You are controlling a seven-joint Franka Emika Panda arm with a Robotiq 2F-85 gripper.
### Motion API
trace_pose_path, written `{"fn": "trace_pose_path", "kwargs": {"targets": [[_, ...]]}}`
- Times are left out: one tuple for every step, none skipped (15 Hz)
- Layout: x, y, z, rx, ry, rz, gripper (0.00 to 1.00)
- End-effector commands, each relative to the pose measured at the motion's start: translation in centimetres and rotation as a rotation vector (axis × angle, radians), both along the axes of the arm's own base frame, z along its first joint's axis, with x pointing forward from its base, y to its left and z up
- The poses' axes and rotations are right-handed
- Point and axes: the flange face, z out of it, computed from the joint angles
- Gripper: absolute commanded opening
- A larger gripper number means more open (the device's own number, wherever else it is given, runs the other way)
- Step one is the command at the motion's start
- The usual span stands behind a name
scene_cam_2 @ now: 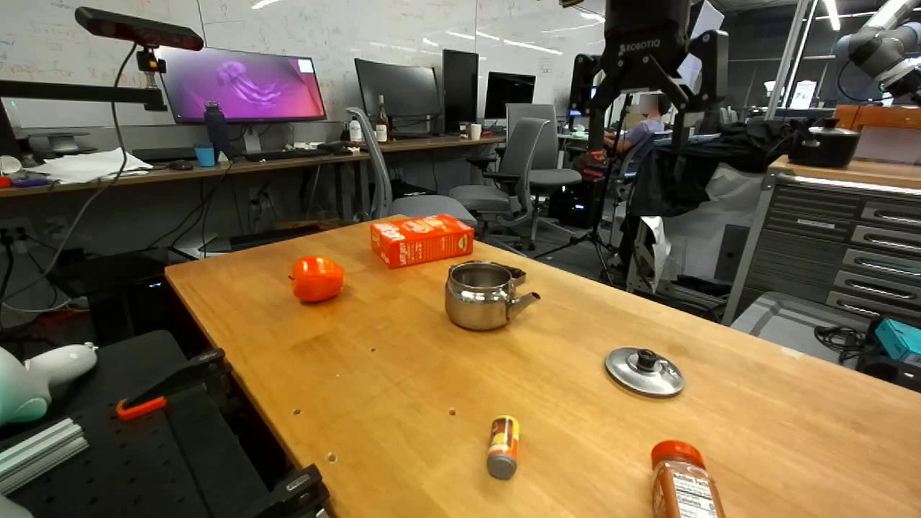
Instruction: Place the silver lid on the silver kettle
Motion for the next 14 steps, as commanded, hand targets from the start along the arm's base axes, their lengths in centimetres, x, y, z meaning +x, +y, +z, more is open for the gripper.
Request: {"fn": "trace_pose_path", "kwargs": {"targets": [[1.4, -0.5, -2.1, 0.025, 0.017, -0.039, 1.0], [1.5, -0.5, -3.0, 0.029, 0.025, -0.047, 1.0], [1.6, -0.5, -3.7, 0.031, 0.028, -0.059, 1.0], [1.7, -0.4, -4.3, 0.032, 0.035, -0.069, 1.0], [1.9, -0.4, -4.9, 0.035, 0.03, -0.079, 1.0], [2.1, -0.5, -5.3, 0.039, 0.025, -0.089, 1.0], [2.3, -0.6, -5.8, 0.045, 0.013, -0.102, 1.0], [2.4, -0.8, -6.1, 0.042, 0.002, -0.112, 1.0], [2.5, -1.0, -6.5, 0.036, -0.006, -0.119, 1.0], [2.6, -1.1, -6.8, 0.033, -0.015, -0.125, 1.0], [2.7, -1.4, -7.1, 0.034, -0.02, -0.131, 1.0], [2.8, -1.5, -7.3, 0.034, -0.024, -0.136, 1.0], [2.8, -1.8, -7.6, 0.033, -0.027, -0.142, 1.0], [2.8, -2.0, -7.8, 0.03, -0.031, -0.148, 1.0]]}}
